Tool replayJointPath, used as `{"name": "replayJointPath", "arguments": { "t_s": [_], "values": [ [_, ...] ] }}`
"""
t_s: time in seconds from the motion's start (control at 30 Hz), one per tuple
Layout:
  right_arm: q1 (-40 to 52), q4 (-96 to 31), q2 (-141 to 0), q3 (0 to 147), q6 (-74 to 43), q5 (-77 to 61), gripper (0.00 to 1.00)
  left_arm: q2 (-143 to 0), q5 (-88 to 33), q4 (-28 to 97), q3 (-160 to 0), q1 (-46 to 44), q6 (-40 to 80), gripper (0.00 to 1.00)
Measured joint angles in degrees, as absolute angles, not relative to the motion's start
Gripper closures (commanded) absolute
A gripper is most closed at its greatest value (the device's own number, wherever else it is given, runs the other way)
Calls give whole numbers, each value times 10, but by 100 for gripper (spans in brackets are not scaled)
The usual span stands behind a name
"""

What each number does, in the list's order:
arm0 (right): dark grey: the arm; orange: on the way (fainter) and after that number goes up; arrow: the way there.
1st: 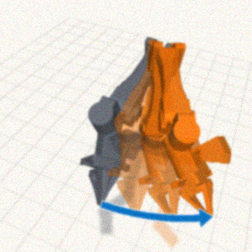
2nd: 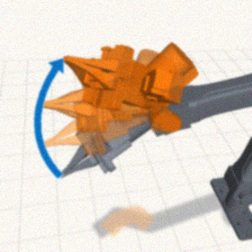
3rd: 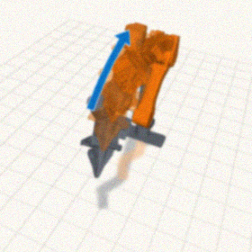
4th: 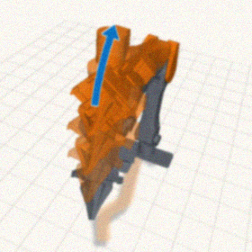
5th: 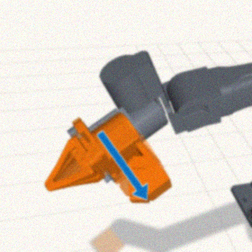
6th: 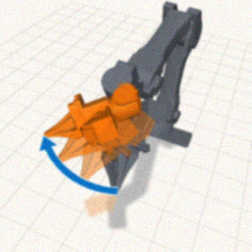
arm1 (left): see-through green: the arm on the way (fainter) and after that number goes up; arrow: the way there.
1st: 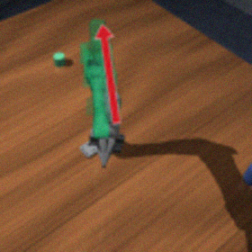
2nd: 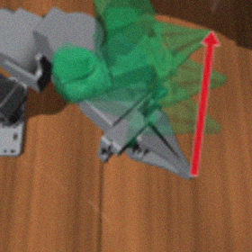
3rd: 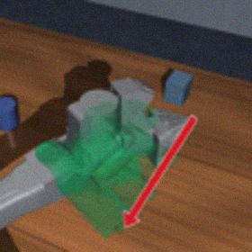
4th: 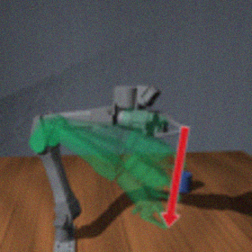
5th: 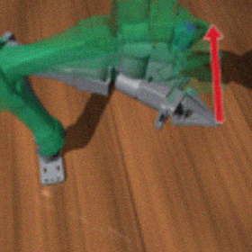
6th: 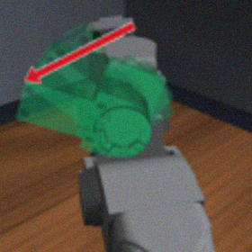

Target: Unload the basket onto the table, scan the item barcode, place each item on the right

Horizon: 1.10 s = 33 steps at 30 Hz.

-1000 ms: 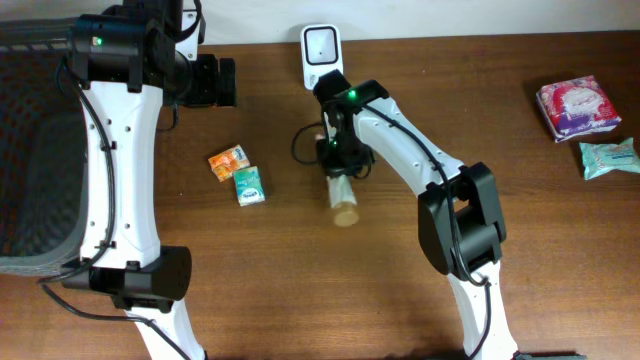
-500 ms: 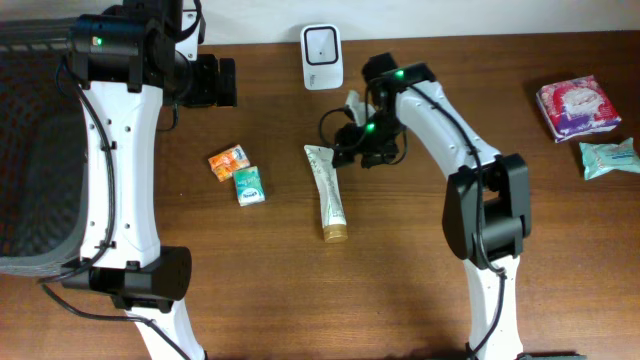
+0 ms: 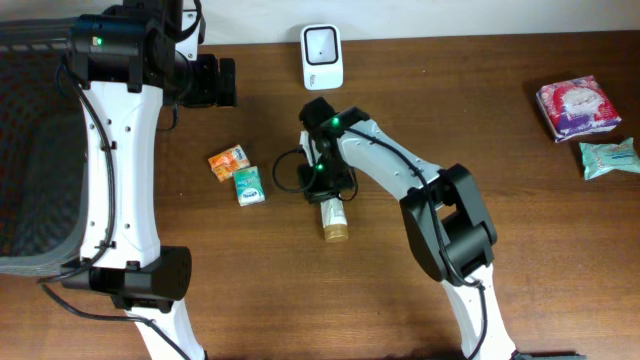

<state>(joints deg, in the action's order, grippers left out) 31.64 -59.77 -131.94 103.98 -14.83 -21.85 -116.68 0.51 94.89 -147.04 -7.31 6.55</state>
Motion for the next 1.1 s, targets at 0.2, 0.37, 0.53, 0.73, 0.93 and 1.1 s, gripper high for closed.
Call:
{"name": "replayJointPath", "arguments": {
  "t_s": [0.2, 0.37, 0.53, 0.73, 0.93, 1.1],
  "values": [
    [290, -718, -1314, 1192, -150, -186, 96, -1167, 5, 949, -1470, -73, 65, 1],
    [227, -710, -1307, 1178, -150, -165, 96, -1167, 5, 949, -1470, -73, 65, 1],
    [269, -665, -1309, 1122, -145, -170, 95, -1167, 5, 949, -1470, -73, 65, 1],
    [316, -583, -1309, 1081, -173, -166, 93, -1167, 5, 949, -1470, -73, 65, 1],
    [335, -522, -1303, 1037, -213, -170, 87, -1167, 5, 949, -1470, -73, 65, 1],
    [326, -623, -1303, 1086, -219, -163, 19, -1167, 5, 950, -1470, -73, 65, 1]
  ]
}}
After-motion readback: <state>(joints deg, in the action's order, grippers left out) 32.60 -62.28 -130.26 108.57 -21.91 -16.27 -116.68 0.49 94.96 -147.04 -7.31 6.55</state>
